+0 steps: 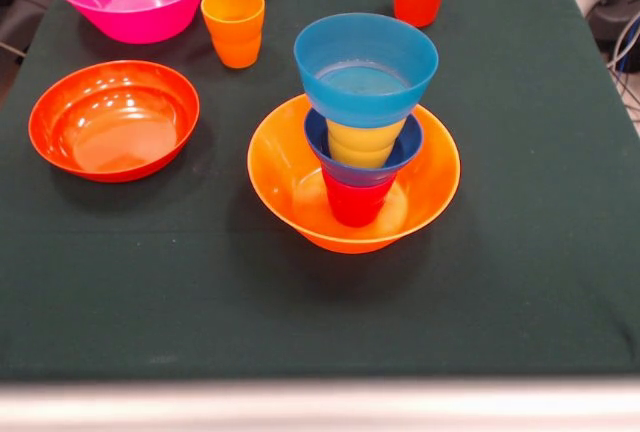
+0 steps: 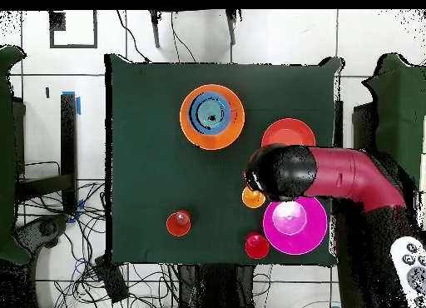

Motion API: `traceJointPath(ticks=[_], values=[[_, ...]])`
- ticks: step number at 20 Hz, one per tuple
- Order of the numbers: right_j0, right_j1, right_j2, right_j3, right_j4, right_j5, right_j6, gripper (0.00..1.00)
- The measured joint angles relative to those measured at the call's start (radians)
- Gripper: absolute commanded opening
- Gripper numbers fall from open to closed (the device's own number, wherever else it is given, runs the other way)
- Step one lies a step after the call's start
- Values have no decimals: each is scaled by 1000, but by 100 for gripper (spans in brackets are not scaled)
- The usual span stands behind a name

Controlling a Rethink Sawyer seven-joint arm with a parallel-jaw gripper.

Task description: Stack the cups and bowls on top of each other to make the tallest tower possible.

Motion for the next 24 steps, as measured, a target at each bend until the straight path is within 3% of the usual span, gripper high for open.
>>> traceJointPath(ticks=[9, 24], values=[[-34, 15, 8, 78, -3, -34, 0, 100], [-36, 74, 9, 83, -60, -95, 0, 100]])
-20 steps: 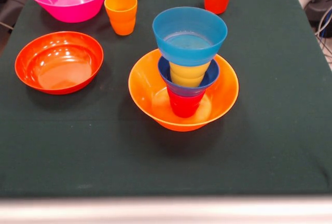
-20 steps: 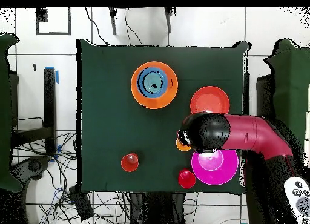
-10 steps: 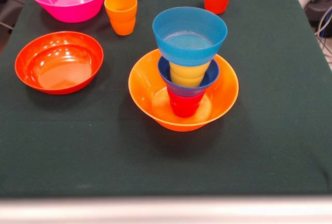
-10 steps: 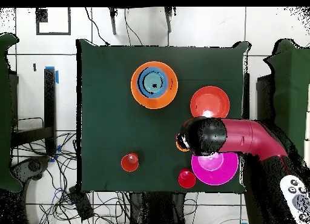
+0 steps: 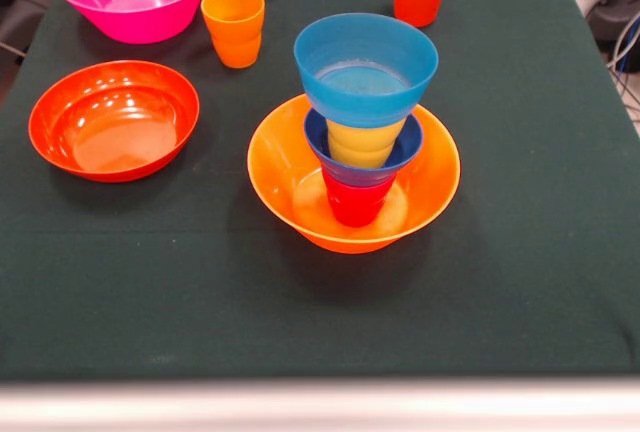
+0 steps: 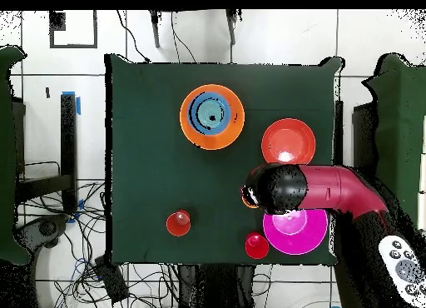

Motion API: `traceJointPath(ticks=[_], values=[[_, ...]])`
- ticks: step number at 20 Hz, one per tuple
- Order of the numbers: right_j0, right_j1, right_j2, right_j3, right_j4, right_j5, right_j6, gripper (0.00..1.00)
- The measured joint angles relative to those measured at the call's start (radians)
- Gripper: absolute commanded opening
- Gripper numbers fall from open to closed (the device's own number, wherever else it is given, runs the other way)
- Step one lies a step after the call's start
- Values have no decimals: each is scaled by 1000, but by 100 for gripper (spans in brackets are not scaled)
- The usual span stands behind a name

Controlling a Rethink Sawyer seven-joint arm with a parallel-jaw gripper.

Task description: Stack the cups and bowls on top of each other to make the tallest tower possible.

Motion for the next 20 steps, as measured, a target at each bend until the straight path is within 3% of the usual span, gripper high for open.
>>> traceJointPath(ticks=[20], values=[[-1, 115, 0, -1, -78, -39, 0, 100]])
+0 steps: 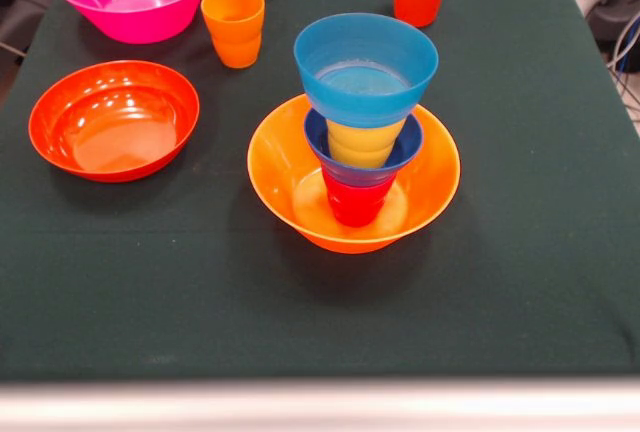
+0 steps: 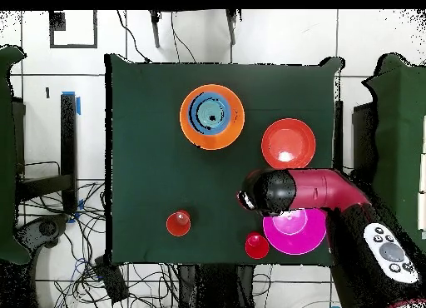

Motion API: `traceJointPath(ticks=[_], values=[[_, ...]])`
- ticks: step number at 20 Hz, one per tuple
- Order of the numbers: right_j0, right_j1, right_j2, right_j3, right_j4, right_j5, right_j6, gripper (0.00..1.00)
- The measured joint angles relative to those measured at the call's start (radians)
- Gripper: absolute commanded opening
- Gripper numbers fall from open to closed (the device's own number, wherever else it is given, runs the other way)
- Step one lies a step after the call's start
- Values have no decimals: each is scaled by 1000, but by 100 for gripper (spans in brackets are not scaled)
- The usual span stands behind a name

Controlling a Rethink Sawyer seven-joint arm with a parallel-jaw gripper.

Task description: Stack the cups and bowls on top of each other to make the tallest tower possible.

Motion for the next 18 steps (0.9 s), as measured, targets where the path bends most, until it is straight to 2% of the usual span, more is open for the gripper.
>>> traceJointPath(ticks=[18], values=[[9, 90, 0, -4, -59, -13, 0, 100]])
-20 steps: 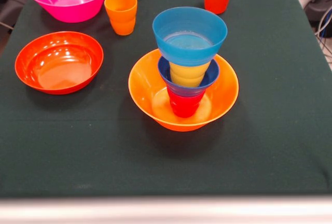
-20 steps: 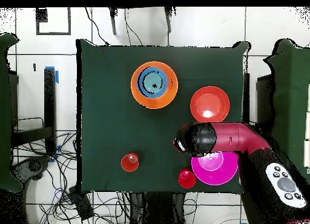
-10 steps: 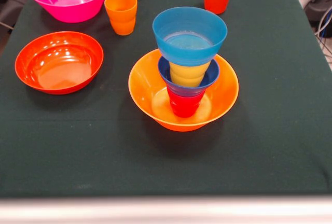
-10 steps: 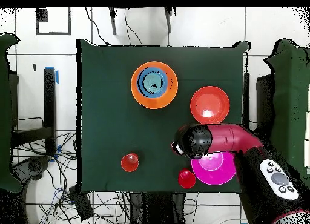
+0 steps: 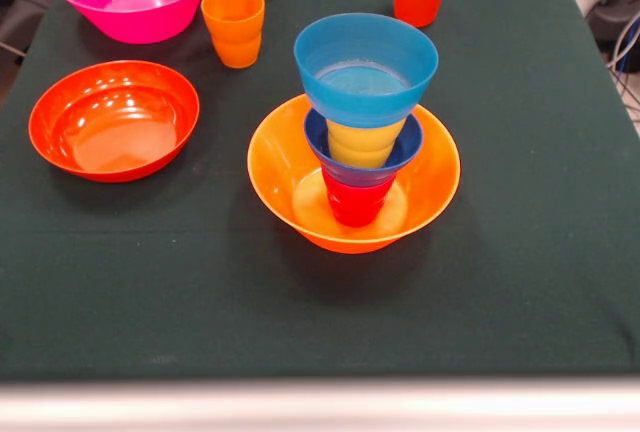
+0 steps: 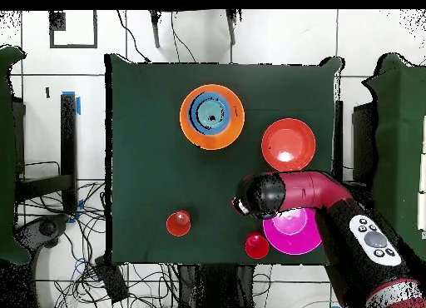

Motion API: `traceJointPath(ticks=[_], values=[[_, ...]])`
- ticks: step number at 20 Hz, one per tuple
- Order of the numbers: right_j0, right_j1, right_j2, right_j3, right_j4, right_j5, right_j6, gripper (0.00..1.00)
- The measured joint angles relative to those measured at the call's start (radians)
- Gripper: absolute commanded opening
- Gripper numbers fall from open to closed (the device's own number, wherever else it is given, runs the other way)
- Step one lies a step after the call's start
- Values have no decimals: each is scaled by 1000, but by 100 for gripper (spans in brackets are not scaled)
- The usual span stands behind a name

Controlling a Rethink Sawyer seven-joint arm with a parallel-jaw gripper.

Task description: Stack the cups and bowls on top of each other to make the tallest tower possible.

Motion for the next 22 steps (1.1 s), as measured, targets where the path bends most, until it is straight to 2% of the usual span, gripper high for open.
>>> traceJointPath(ticks=[17, 18, 22], values=[[57, 43, -1, -64, -4, -23, 0, 100], [69, 49, -1, -75, -4, -23, 0, 0], [75, 51, -1, -80, -4, -23, 0, 0]])
